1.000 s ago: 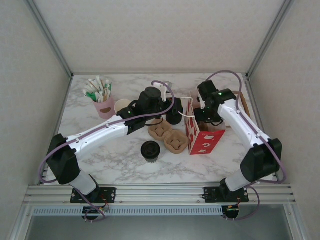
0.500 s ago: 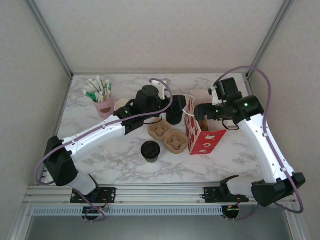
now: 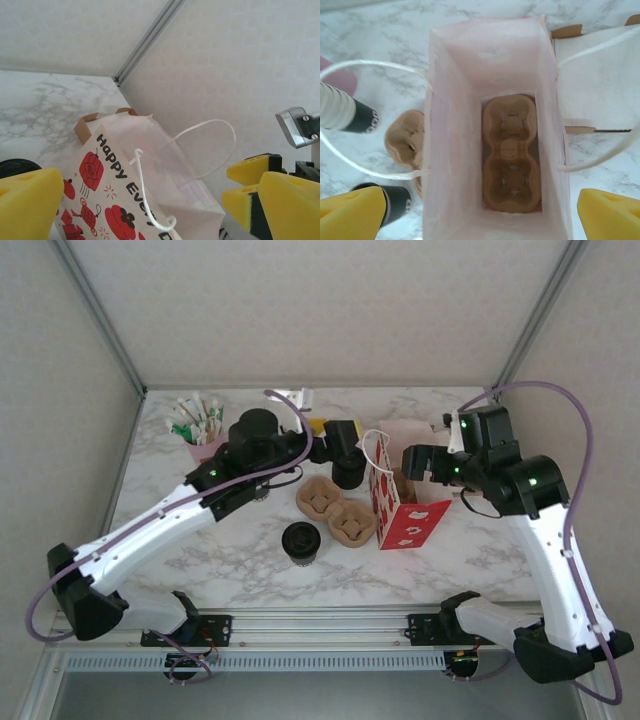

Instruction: Pack the takeout coffee

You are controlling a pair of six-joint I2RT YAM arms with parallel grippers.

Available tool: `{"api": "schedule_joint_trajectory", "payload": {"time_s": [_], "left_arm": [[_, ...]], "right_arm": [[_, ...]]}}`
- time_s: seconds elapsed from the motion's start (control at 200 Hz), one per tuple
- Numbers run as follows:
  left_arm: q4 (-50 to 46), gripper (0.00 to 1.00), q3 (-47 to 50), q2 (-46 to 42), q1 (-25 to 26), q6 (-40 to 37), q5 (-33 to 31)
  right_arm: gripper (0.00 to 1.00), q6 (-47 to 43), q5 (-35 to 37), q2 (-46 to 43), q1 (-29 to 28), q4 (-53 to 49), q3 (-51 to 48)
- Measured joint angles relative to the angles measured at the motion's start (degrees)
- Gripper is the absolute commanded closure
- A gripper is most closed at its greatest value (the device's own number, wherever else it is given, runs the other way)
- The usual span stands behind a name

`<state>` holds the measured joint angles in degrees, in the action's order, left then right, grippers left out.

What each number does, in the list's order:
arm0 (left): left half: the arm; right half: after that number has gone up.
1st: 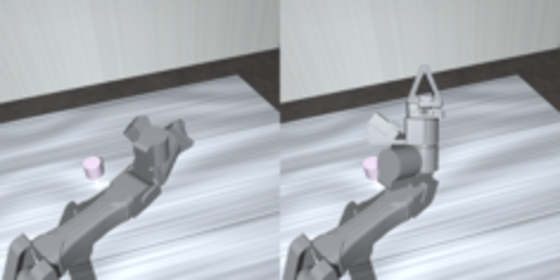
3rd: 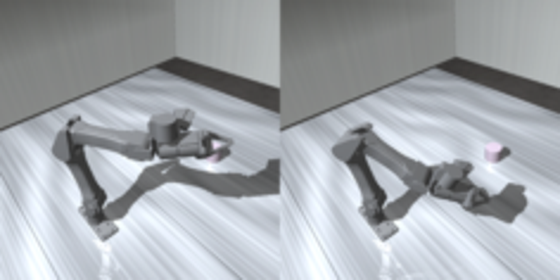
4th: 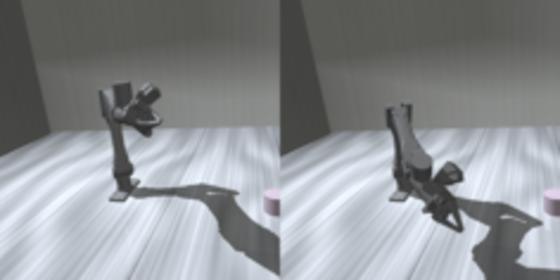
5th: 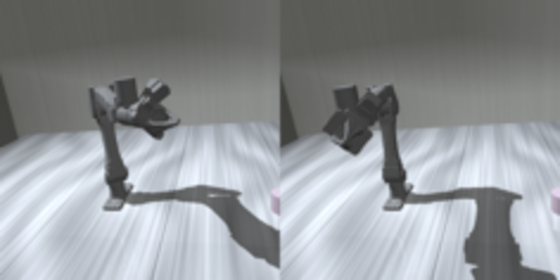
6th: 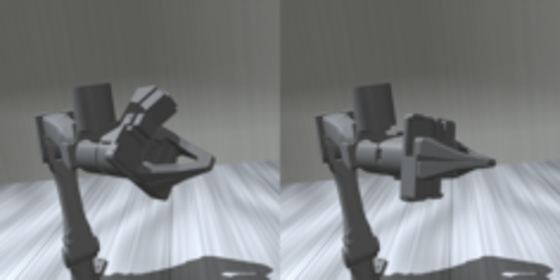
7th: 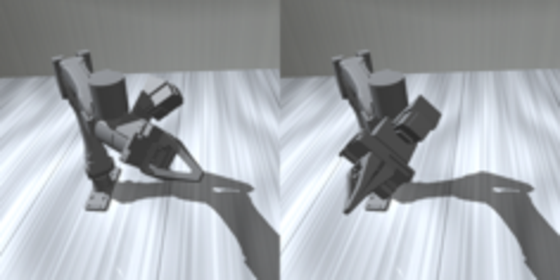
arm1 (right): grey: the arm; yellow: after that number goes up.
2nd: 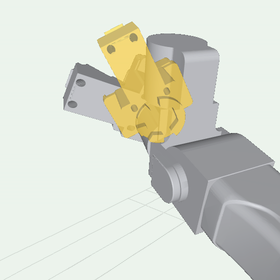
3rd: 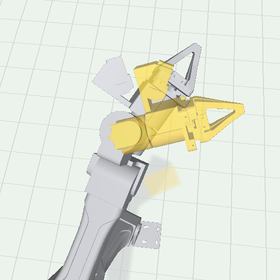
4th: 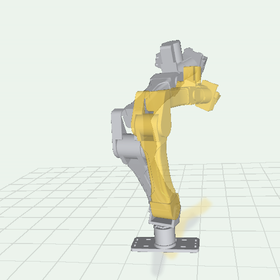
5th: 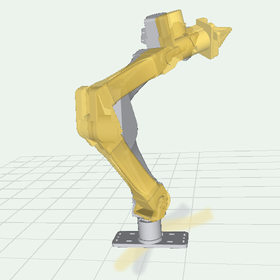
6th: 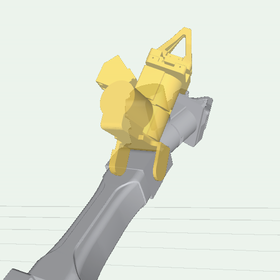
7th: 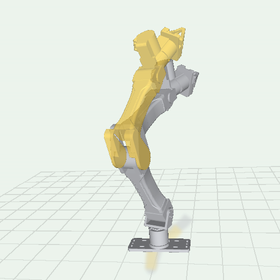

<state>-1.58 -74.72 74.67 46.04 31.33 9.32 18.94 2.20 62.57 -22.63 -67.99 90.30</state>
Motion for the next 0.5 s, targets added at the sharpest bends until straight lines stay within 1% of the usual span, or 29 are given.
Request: {"api": "schedule_joint_trajectory", "payload": {"time_s": [0.16, 0.245, 0.386, 0.496], "left_arm": [[0.00, 0.00, 5.92, -7.48, -0.02, -1.22, -2.16], [-0.17, 0.00, 9.44, -11.06, -0.02, -1.64, -3.39], [-1.88, 0.00, 13.42, -14.64, -0.44, -1.60, -4.87], [-3.26, 0.00, 15.98, -15.82, -1.29, -1.55, -5.38]], "right_arm": [[0.01, 2.78, -4.15, -5.95, 0.00, 3.65, -1.73], [0.01, 3.43, -7.56, -7.96, 0.00, 5.55, -2.05], [0.01, 4.85, -12.70, -8.15, -0.17, 7.63, -2.12], [0.01, 5.77, -14.67, -7.45, -1.29, 9.09, -2.97]]}}
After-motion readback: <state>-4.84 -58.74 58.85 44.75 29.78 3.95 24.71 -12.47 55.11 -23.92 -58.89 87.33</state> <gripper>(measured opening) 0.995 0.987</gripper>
